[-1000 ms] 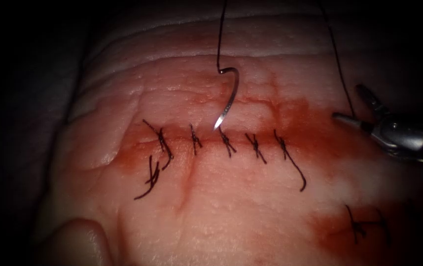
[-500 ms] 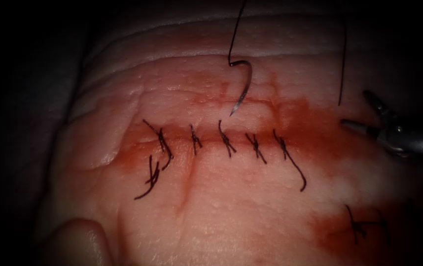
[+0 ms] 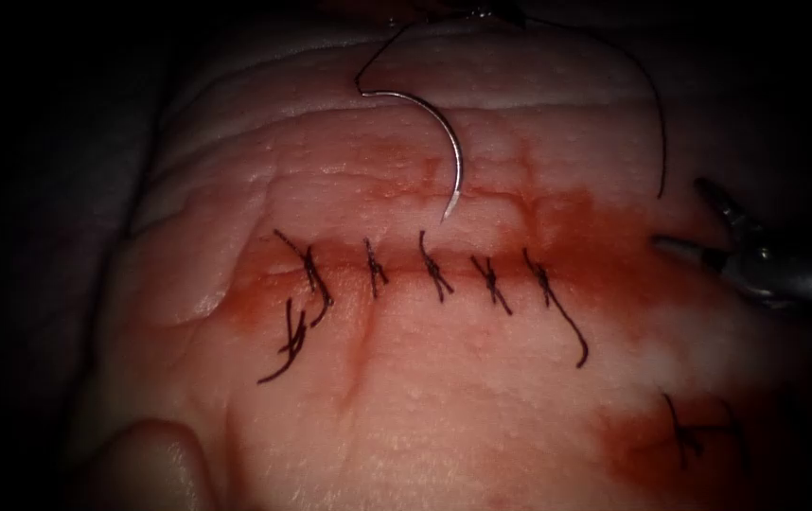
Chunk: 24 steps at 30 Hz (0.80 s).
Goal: Wound Closure
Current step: Set the suture down with the left gripper.
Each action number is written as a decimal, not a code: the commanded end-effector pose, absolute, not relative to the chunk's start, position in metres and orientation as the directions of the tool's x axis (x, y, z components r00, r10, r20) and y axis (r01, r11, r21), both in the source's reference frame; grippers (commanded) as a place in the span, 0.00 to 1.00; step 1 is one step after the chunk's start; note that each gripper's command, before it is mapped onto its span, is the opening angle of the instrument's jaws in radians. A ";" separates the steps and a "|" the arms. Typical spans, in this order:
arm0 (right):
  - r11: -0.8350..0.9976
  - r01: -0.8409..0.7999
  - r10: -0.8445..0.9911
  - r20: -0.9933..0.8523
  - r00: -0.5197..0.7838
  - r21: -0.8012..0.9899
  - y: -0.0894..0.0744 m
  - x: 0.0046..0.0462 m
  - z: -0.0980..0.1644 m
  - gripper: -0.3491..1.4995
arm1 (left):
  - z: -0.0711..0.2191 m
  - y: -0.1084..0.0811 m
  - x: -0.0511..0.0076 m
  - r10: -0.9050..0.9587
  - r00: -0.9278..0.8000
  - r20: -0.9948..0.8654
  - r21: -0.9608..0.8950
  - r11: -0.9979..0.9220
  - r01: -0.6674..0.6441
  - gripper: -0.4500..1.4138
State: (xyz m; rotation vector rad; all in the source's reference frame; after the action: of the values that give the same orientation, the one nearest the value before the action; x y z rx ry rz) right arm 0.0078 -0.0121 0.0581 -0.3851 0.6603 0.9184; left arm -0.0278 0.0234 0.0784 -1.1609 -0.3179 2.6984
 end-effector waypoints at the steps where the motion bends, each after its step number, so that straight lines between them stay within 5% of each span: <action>1: 0.564 -0.825 0.602 -0.671 0.433 -0.027 -0.012 0.0087 0.059 0.96 | 0.080 0.023 -0.0274 0.274 -0.680 -0.680 -0.288 -0.953 -0.097 0.00; 3: 0.564 -0.826 0.602 -0.671 0.433 -0.027 -0.012 0.0087 0.059 0.96 | 0.080 0.023 -0.0272 0.285 -0.679 -0.677 -0.295 -0.950 -0.104 0.07; 7: 0.566 -0.824 0.603 -0.670 0.433 -0.024 -0.012 0.0090 0.059 0.96 | 0.081 0.021 -0.0263 0.317 -0.660 -0.681 -0.333 -0.937 -0.106 0.66; 9: 0.571 -0.821 0.600 -0.668 0.439 -0.027 -0.012 0.0090 0.059 0.96 | 0.080 0.020 -0.0259 0.340 -0.638 -0.691 -0.369 -0.925 -0.093 0.84; 14: 0.572 -0.820 0.602 -0.667 0.439 -0.024 -0.012 0.0088 0.058 0.96 | 0.078 0.019 -0.0248 0.395 -0.580 -0.712 -0.398 -0.908 -0.131 0.93; 24: 0.579 -0.815 0.599 -0.664 0.449 -0.029 -0.012 0.0088 0.058 0.96 | 0.075 0.017 -0.0154 0.475 -0.577 -0.665 -0.432 -0.874 -0.222 0.87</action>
State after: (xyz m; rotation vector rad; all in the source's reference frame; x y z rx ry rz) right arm 0.0081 -0.0120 0.0571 -0.3724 0.6536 0.8991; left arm -0.0134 0.0165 0.0741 -1.1604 -0.4349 2.4372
